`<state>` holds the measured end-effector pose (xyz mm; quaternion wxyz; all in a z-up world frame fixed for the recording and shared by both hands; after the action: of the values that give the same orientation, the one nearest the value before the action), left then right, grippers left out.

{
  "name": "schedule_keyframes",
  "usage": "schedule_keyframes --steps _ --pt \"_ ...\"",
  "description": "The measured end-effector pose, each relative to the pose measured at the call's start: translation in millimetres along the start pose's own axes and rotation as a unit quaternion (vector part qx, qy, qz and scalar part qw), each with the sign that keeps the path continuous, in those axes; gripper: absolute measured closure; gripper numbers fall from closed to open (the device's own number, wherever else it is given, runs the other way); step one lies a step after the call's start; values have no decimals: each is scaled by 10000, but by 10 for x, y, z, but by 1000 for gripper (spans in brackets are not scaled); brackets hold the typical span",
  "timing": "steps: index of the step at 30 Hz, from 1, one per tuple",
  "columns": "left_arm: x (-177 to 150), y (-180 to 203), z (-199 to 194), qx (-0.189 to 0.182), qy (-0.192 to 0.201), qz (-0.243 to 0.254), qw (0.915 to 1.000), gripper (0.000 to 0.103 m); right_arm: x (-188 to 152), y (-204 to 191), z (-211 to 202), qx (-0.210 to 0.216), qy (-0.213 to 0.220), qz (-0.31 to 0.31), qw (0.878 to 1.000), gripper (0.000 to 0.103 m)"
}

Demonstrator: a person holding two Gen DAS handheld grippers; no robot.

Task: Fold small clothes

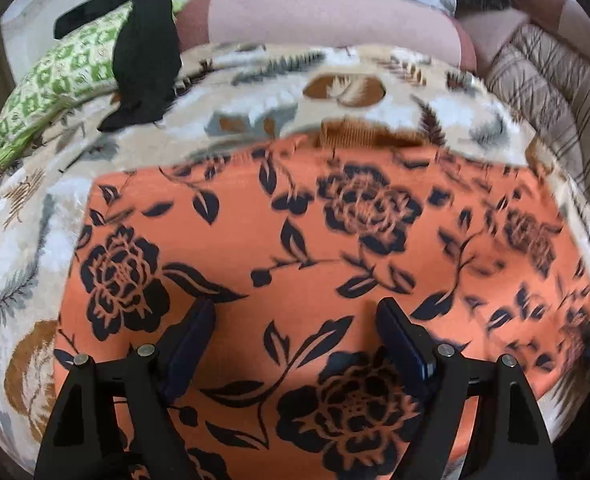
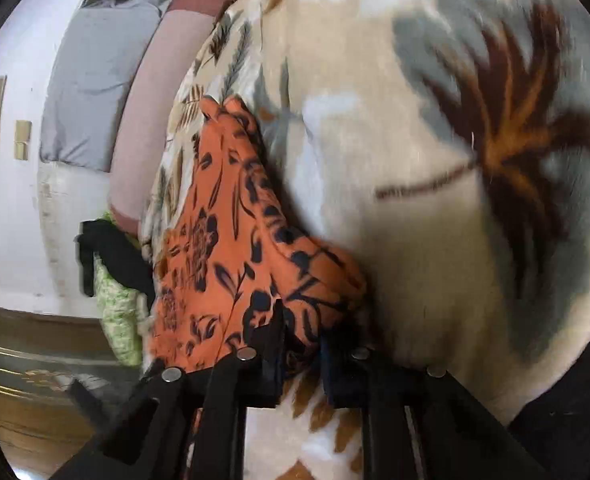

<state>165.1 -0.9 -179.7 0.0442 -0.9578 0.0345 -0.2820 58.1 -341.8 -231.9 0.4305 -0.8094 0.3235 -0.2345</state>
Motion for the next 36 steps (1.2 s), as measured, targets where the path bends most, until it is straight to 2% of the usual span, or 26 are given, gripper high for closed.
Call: schedule_keyframes --steps 1,2,3,5,7,9,11,14,16,17,19,21,23,26,29,30,32,34,35,36 --pt "-1 -11 7 33 44 13 10000 20 15 -43 -77 -54 -4 -138 9999 62" --pt "1 -19 14 48 66 15 10000 20 62 -103 -233 -127 100 -334 9993 33" --pt "7 -22 27 34 53 -11 10000 20 111 -147 -363 -151 267 -452 9985 29" --pt "15 -19 50 29 43 -47 10000 18 289 -307 -542 -106 527 -787 9955 29" --pt "18 -18 83 53 43 -41 10000 17 520 -514 -465 -6 400 -1166 9924 29" --pt "9 0 84 84 82 -13 9999 17 777 -675 -156 148 -22 -1390 9902 29" --pt "3 10 82 83 113 22 9999 16 1020 -779 240 1 -277 -1723 9847 29" --pt "11 -2 100 30 105 33 9999 15 1330 -731 800 -214 -639 -1765 9820 29" --pt "14 -10 121 7 125 55 9999 14 1461 -596 1101 -87 -984 -1451 9845 48" --pt "13 -12 122 -4 147 77 9999 13 1443 -624 1198 -72 -1100 -1399 9840 86" --pt "10 -17 121 -43 189 110 9998 13 1410 -824 1103 -143 -893 -1881 9780 88" --pt "2 -16 136 -60 229 133 9996 12 1469 -864 985 -227 -509 -1977 9787 89" --pt "7 -2 148 -14 211 173 9996 12 1538 -546 1176 -929 -573 -1794 9777 89" --pt "28 -33 130 -89 128 101 9998 12 1527 -594 1059 -625 -429 -1695 9826 79" --pt "26 -76 83 -122 94 23 9999 12 1458 -820 734 -771 23 -1870 9793 46" --pt "24 -104 40 -138 111 -39 9998 12 1356 -954 638 -641 98 -2010 9774 46" --pt "11 -195 -102 -234 191 -218 9993 12 1082 -1162 535 -270 -66 -2201 9751 46" --pt "-15 -374 -363 -364 433 -484 9972 12 710 -1268 562 224 -539 -2340 9705 38" --pt "-36 -479 -487 -408 549 -612 9958 12 547 -1248 622 347 -806 -2404 9667 32" --pt "-76 -630 -619 -427 639 -776 9940 12 436 -1135 698 173 -1002 -2461 9639 32"
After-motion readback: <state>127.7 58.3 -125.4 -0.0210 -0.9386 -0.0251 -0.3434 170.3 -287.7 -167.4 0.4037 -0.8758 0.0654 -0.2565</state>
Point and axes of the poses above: each gripper's, at about its wrist camera, not at the fingertips, and z roughly the way its jaws point, y to its right, x to its top, the point moved 5 cm from there along z, roughly the way its jaws point, and after that the axes turned 7 degrees about x, right-handed, at the moved point
